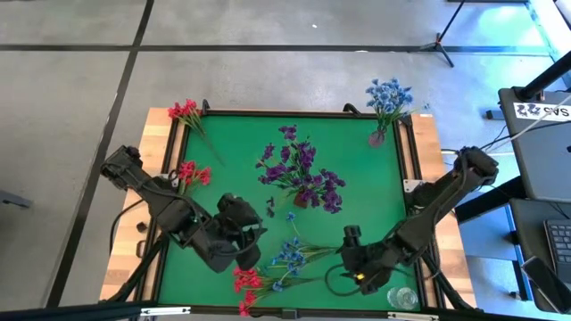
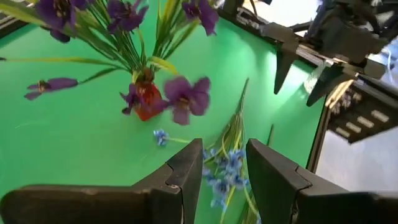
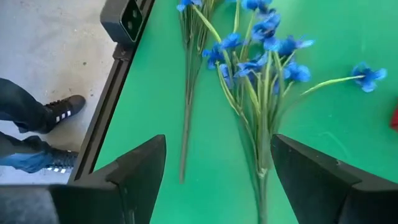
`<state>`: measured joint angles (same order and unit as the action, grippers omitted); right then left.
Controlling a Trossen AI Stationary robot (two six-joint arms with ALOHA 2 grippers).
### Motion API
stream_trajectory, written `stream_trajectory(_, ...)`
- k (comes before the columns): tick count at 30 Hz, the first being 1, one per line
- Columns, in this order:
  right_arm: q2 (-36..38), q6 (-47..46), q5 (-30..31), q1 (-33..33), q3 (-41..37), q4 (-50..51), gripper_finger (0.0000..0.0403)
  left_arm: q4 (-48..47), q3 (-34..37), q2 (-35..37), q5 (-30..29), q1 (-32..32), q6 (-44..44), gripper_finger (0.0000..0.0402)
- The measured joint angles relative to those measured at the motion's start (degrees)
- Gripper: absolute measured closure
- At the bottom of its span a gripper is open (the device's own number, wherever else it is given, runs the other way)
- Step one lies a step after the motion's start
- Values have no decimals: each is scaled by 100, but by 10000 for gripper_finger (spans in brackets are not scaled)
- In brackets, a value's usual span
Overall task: Sort flowers into vase by color
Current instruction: Put the blue flowers into the violet vase
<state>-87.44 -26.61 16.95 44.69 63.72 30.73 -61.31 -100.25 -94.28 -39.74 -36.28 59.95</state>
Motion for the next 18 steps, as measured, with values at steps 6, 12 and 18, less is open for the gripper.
stream_trajectory(6,-488,-4,44,-8,0,-467,114,-281,0,0,-78,-227,234,282)
stream_trajectory(12,-804,-2,159,-9,0,-685,114,-367,0,0,-173,-332,269,282)
stream_trajectory(18,-937,4,154,-136,-2,-658,114,-392,0,0,-405,-345,268,282)
